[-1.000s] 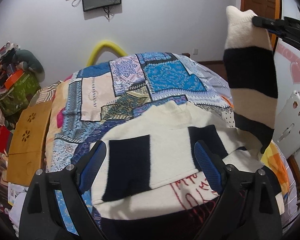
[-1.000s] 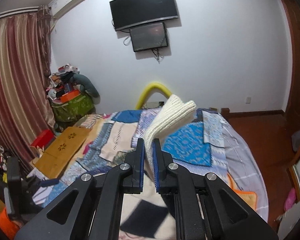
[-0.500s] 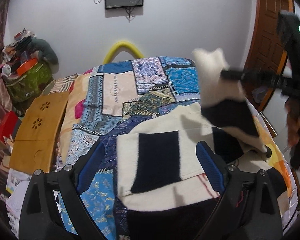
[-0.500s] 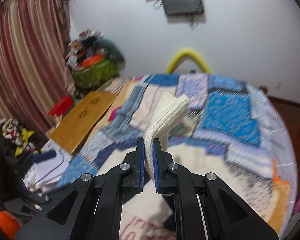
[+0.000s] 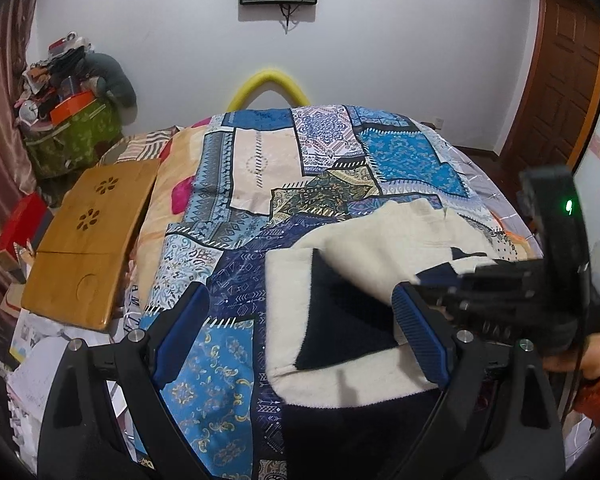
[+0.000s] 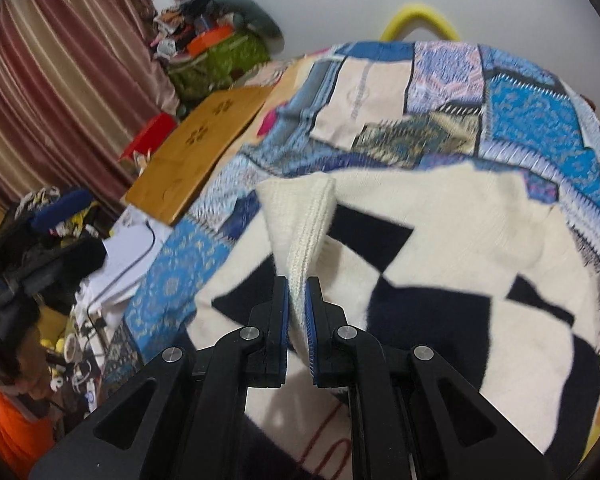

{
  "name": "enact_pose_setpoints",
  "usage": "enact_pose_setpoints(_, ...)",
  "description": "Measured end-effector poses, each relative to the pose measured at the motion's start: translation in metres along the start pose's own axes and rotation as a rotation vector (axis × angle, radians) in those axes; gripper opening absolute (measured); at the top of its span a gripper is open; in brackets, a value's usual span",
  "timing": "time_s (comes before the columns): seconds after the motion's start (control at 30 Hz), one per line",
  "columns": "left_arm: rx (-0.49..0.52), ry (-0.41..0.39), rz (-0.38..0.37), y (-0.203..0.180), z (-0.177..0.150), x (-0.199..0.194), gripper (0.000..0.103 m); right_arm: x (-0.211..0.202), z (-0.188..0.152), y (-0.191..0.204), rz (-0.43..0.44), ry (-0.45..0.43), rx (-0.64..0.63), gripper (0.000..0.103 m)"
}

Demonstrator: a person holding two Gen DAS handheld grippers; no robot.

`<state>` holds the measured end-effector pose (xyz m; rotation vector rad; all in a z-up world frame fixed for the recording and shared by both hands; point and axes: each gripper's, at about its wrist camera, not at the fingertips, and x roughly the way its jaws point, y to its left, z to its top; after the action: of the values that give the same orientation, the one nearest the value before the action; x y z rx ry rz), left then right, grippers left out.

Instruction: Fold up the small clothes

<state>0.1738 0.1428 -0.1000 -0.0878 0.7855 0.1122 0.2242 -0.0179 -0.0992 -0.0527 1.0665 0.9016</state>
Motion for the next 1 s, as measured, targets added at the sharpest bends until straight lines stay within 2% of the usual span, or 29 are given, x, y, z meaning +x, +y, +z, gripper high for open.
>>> enact_pose_setpoints(0.2,-0.009,0.011,0.009,0.005,-0.002,0.003,0.093,0.018,-0.008,0.006,0.024,0.093,-0.008,0.011)
enact_pose_setpoints(0.3,-0.02,0.019,0.011,0.006,-0.003,0.004,0.093,0.019,-0.01,0.009,0.022,0.117,-0.019,0.024)
enact_pose_setpoints(0.33,-0.023,0.021,0.012,0.006,-0.004,0.004,0.093,0.018,-0.011,0.009,0.022,0.116,-0.022,0.031)
enact_pose_setpoints(0.37,-0.026,0.023,0.011,0.007,-0.004,0.004,0.093,0.016,-0.011,0.009,0.022,0.109,-0.024,0.039)
enact_pose_setpoints(0.43,-0.029,0.023,0.009,0.007,-0.004,0.004,0.093,0.01,-0.012,0.008,0.019,0.097,-0.028,0.048)
enact_pose_setpoints(0.6,-0.024,0.024,0.013,0.006,-0.003,0.005,0.093,-0.018,-0.011,0.0,-0.01,0.05,-0.036,0.048)
enact_pose_setpoints(0.7,-0.038,0.052,0.0,0.006,-0.001,0.012,0.095,-0.041,-0.01,-0.012,-0.047,0.001,-0.025,0.051)
enact_pose_setpoints(0.77,-0.063,0.093,-0.036,0.006,-0.002,0.024,0.096,-0.059,-0.011,-0.024,-0.086,-0.041,-0.017,0.06)
enact_pose_setpoints(0.8,-0.071,0.109,-0.043,0.006,-0.003,0.029,0.096,-0.07,-0.012,-0.031,-0.117,-0.068,-0.013,0.062)
enact_pose_setpoints(1.0,-0.156,0.259,-0.05,0.009,-0.015,0.08,0.096,-0.119,-0.023,-0.08,-0.254,-0.135,0.037,0.063)
